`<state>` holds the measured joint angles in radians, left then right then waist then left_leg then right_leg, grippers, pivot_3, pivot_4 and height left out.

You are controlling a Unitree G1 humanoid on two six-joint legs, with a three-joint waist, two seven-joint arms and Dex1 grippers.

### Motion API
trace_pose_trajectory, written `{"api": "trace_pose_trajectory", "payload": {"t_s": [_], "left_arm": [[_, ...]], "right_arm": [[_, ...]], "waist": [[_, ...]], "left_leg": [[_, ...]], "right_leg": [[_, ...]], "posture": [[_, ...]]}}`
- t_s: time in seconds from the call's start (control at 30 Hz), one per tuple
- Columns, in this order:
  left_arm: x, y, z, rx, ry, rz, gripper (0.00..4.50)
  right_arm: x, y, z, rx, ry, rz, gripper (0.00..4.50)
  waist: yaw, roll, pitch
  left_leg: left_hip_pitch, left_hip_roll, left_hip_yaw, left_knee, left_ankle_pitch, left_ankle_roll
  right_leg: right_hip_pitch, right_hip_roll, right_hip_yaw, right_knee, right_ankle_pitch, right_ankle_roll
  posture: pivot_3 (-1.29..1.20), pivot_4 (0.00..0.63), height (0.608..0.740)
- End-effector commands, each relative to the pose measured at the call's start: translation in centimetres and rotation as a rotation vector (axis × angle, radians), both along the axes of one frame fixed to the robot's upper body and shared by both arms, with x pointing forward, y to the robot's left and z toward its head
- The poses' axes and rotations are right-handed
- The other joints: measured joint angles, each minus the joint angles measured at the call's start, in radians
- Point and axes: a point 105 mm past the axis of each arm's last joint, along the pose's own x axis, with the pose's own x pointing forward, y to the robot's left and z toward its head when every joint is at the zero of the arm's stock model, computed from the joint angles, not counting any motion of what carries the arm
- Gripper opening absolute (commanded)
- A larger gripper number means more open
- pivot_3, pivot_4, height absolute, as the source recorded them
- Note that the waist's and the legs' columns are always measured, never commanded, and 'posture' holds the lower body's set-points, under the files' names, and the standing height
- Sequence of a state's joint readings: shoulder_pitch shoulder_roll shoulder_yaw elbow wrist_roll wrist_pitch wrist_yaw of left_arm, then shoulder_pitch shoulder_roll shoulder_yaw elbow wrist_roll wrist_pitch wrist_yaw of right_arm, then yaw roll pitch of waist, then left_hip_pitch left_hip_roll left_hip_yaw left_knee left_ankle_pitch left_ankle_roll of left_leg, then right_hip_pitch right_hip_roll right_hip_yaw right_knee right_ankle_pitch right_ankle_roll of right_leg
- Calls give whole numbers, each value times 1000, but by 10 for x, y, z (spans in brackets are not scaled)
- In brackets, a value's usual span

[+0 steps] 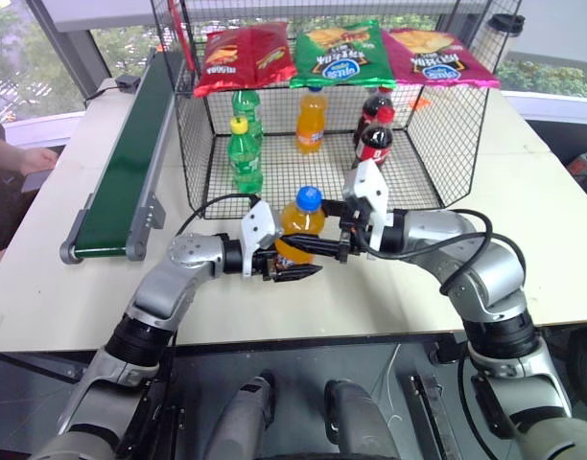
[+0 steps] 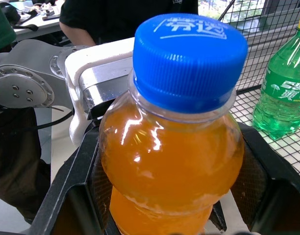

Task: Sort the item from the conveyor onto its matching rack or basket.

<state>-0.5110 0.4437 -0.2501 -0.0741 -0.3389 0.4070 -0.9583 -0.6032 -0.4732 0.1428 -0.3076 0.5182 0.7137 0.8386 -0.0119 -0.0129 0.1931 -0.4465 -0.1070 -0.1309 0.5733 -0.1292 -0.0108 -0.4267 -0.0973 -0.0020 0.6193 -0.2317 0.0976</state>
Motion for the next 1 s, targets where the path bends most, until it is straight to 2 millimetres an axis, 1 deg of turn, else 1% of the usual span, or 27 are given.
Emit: {"api": "trace_pose_trajectory", "payload": {"t_s": [0.03,0.2,0.23,0.27,0.3,0.43,0.53,0.63,0.73,0.77,0.87,0.93,1.0], "left_arm": [[1,-1,17,-38,-35,22,2989],[11,0,23,-69,-39,93,2989],[11,0,24,-74,-36,94,4000],[11,0,24,-76,-34,92,4301],[10,0,24,-81,-27,90,4413],[10,0,24,-88,-22,110,4413],[11,6,19,-74,-7,165,4413],[9,16,18,-73,-1,216,4413],[3,27,21,-90,-21,252,4413],[1,31,18,-87,-18,268,4413],[-8,44,2,-58,1,331,4413],[-11,50,1,-62,1,364,4413],[-9,57,4,-77,-7,417,4413]], "right_arm": [[-5,3,18,28,-58,36,2579],[-7,3,15,10,-50,37,2579],[-7,3,15,9,-51,35,2579],[-6,3,15,10,-52,30,2579],[-6,3,15,10,-53,26,2579],[-5,3,14,10,-54,18,2579],[0,1,15,20,-63,-21,2579],[9,-1,17,32,-79,-81,2579],[25,-4,19,37,-107,-178,2579],[29,-4,20,43,-112,-200,2579],[42,-5,25,74,-126,-267,2579],[48,-5,29,91,-141,-300,2579],[58,-5,33,109,-159,-348,2579]], "waist": [[0,0,0],[1,0,0],[1,0,0],[0,0,0],[0,0,0],[0,0,0],[-1,0,0],[-3,0,0],[-2,0,0],[-2,0,0],[-3,0,0],[-2,0,0],[1,0,0]], "left_leg": [[0,0,0,0,0,0],[0,0,0,1,0,0],[0,0,0,1,0,0],[0,0,0,1,0,0],[0,0,0,1,0,0],[0,0,0,1,1,1],[0,0,0,1,1,1],[1,0,0,1,1,1],[1,0,0,2,0,1],[1,0,0,2,0,0],[2,0,0,2,0,0],[2,0,0,2,0,0],[1,0,0,2,0,0]], "right_leg": [[0,0,0,0,0,0],[1,0,0,1,0,0],[1,0,0,1,0,0],[1,0,0,1,0,0],[0,0,0,1,0,0],[0,0,0,2,0,0],[0,0,0,2,0,0],[0,0,0,2,0,0],[0,0,0,4,0,0],[0,0,0,4,0,0],[0,0,1,5,0,0],[0,0,1,5,0,0],[-1,1,1,6,0,0]], "posture": [[0,150,738],[0,150,738],[0,150,738],[0,150,738],[0,150,738],[0,150,738],[0,150,738],[0,150,738],[0,150,738],[0,150,738],[0,150,738],[0,150,738],[0,150,738]]}}
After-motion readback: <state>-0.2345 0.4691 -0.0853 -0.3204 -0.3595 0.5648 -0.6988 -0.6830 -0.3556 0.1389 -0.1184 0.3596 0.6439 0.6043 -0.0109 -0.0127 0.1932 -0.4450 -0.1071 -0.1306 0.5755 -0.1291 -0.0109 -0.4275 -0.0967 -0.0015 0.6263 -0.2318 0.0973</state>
